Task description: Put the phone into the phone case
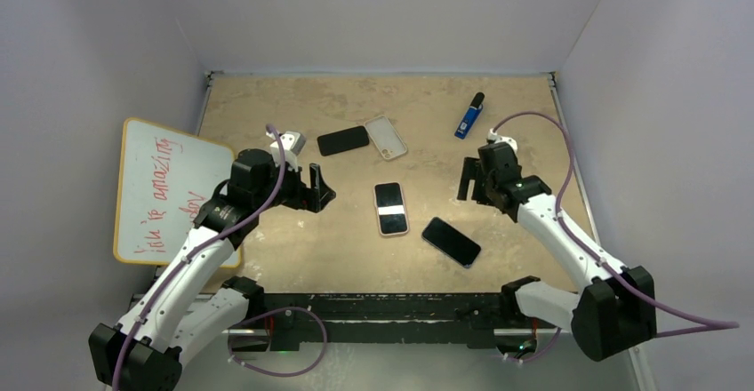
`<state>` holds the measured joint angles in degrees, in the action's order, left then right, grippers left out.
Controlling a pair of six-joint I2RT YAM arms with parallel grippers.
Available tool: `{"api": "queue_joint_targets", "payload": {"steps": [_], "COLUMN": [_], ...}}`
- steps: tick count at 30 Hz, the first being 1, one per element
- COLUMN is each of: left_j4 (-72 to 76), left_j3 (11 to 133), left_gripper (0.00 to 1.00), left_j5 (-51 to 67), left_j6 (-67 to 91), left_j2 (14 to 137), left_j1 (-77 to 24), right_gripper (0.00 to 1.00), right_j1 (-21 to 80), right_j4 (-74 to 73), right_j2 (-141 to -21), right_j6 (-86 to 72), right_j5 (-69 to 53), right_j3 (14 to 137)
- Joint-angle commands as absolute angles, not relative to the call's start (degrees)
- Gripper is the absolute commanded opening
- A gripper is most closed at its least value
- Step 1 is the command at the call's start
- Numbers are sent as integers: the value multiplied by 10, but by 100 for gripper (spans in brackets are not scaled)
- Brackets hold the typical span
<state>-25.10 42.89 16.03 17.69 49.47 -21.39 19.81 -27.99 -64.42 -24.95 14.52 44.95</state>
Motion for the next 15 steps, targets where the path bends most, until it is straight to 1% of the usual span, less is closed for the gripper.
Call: {"api": "queue_joint_targets", "payload": {"steps": [1,4,6,10,12,14,15], "left_j4": [-242,-241,-241,-241,-241,-241,-241], "left_j3": [446,445,445,445,445,445,445], "left_gripper": [88,88,88,88,88,88,88], "left_j5": [164,166,167,167,166,165,164], "left_j6": [167,167,167,168,168,168,168], "left_j2": [486,486,486,485,485,485,485], "left_j1": [-212,-212,-212,-212,-212,-212,-212], "right_gripper": [85,80,77,69,69,69,70], "right_j1": [132,103,84,80,82,84,89], "right_j4": [-218,-169,-165,-156,-126,-130,-137], "right_j2": [-672,-705,-742,-794,-812,-830,-835], "right_j6": [-216,-190,-188,-192,-172,-167,-161], "right_j5": [197,210,182,112,73,33,21], "right_j3": [489,500,519,550,552,561,565]}}
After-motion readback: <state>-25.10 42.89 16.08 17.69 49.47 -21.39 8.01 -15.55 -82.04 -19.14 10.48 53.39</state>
